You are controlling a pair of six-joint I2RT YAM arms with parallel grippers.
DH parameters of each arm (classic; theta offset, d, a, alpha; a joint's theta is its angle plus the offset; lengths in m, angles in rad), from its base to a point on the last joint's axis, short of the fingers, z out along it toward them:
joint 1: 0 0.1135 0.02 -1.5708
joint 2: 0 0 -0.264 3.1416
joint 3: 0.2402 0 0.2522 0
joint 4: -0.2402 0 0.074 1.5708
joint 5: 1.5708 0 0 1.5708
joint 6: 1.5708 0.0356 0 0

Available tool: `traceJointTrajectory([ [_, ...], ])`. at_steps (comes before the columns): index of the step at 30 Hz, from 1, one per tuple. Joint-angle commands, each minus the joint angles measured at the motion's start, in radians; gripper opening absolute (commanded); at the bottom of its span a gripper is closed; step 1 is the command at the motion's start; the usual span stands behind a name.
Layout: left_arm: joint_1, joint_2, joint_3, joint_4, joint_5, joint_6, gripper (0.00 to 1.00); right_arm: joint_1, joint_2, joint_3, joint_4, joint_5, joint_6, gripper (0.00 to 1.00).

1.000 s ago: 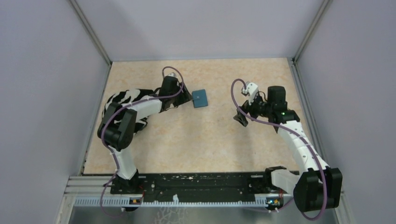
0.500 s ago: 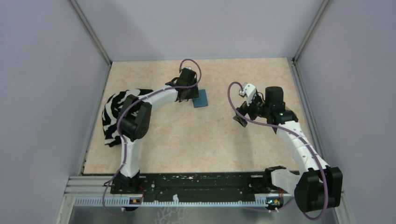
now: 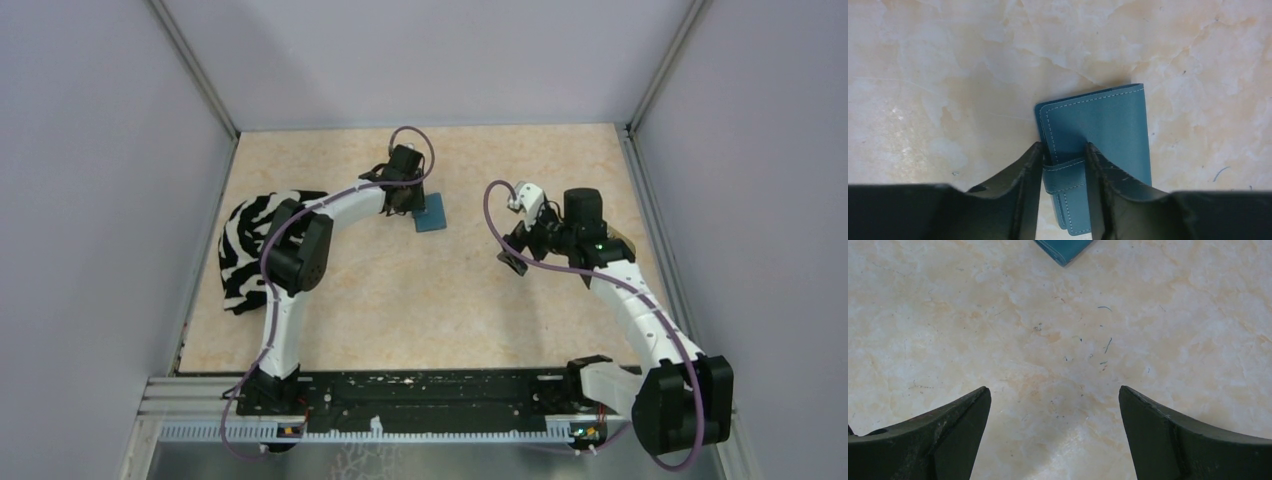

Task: Put the credit cards into the card holder
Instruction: Move the card holder to the center of the board, then open the card holder at the center of the board.

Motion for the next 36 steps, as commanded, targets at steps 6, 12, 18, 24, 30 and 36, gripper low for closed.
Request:
traceJointTrajectory([
  [6, 0.001, -0.046, -0.114, 0.056, 0.159, -0.058, 0.15, 0.072, 0.071, -0.006, 0.058, -0.074, 0.019, 0.98],
  [12, -0.034, -0.197, -0.402, 0.256, 0.271, -0.137, 0.05, 0.155, 0.22, 0.039, 0.074, -0.112, 0.142, 0.98],
  [18, -0.124, -0.365, -0.682, 0.479, 0.236, -0.257, 0.03, 0.155, 0.313, 0.029, 0.194, -0.095, 0.421, 0.97],
  [24, -0.2, -0.485, -0.895, 0.727, 0.178, -0.397, 0.01, 0.126, 0.44, -0.003, 0.308, -0.173, 0.65, 0.8],
  [30, -0.252, -0.53, -0.983, 0.828, 0.113, -0.452, 0.0, 0.105, 0.536, -0.006, 0.355, -0.194, 0.757, 0.76],
  [36, -0.263, -0.56, -1.055, 0.914, 0.101, -0.475, 0.0, 0.097, 0.596, -0.037, 0.395, -0.211, 0.805, 0.62],
])
